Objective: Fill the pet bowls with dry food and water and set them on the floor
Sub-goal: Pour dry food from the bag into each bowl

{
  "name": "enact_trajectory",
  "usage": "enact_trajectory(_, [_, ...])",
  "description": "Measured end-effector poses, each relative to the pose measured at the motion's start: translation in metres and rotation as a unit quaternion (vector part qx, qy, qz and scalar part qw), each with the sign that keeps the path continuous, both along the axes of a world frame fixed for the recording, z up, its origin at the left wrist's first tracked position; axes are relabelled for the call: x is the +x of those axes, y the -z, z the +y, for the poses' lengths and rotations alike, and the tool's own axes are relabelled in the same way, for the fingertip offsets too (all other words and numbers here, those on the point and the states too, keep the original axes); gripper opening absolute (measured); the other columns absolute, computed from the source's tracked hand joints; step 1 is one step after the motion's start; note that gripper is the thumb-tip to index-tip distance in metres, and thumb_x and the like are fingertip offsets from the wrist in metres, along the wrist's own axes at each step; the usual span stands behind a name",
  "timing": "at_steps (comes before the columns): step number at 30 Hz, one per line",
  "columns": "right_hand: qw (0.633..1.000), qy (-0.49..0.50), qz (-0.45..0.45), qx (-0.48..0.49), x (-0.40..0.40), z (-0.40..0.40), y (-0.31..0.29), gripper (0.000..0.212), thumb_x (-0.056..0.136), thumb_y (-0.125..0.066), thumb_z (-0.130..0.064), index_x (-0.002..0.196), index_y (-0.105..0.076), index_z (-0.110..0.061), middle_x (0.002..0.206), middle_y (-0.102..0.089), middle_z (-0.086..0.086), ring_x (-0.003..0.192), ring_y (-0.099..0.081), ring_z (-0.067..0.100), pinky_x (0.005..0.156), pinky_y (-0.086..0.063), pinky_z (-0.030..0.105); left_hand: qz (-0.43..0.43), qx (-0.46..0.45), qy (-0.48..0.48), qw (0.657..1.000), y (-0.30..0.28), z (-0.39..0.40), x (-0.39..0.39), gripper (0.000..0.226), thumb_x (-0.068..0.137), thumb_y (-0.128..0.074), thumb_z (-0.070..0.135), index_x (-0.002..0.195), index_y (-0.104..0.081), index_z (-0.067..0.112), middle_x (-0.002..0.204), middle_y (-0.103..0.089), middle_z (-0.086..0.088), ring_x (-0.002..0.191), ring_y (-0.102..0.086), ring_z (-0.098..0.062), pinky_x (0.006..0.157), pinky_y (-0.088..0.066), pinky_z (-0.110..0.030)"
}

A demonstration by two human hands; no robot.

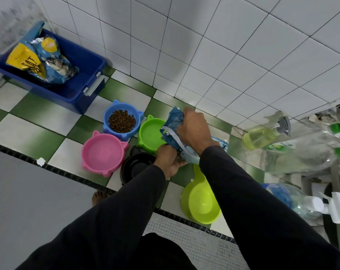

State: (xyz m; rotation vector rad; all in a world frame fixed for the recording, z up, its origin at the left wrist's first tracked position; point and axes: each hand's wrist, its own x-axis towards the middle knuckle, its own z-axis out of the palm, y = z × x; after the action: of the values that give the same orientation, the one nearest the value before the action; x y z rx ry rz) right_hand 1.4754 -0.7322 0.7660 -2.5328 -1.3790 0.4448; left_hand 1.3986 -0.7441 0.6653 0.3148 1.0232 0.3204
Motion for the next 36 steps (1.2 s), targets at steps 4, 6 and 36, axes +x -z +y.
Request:
enact_trajectory(4, [1.0,-0.013,-0.014,-0.001,-0.001,0.004,0.005,0.011,0.089,-0.054,-0.006,0.099,-0.051,-0.005,0.091,-0.064,0.019,0.077,-0.059,0.036,0.061,-0.045,0.037,-0.01,-0.013,-0.01,1.0,-0.001,0.0,-0.001,0.032,0.106,-0.038,0.004,0.099,-0.068,0.011,0.094,-0.074,-0.012,0.08,-0.07,-0.027,0.069,-0.057,-0.043])
enact_trajectory(6, [1.0,-0.016,-0.019,0.0,-0.001,0.005,0.007,0.015,0.089,-0.054,-0.007,0.104,-0.054,-0.002,0.093,-0.066,0.02,0.073,-0.055,0.031,0.06,-0.047,0.037,-0.017,-0.016,-0.015,1.0,-0.001,0.001,-0.003,0.032,0.106,-0.038,0.004,0.1,-0.068,0.011,0.096,-0.074,-0.012,0.081,-0.07,-0.027,0.071,-0.058,-0.044])
enact_trajectory(36, [0.999,-0.029,-0.026,0.008,0.0,0.007,0.014,0.017,0.091,-0.059,-0.01,0.106,-0.056,-0.002,0.097,-0.067,0.018,0.075,-0.059,0.028,0.06,-0.048,0.035,-0.036,-0.037,-0.016,0.999,-0.005,0.001,-0.004,0.048,0.096,-0.028,-0.011,0.109,-0.064,0.018,0.109,-0.07,-0.014,0.092,-0.066,-0.031,0.072,-0.055,-0.049])
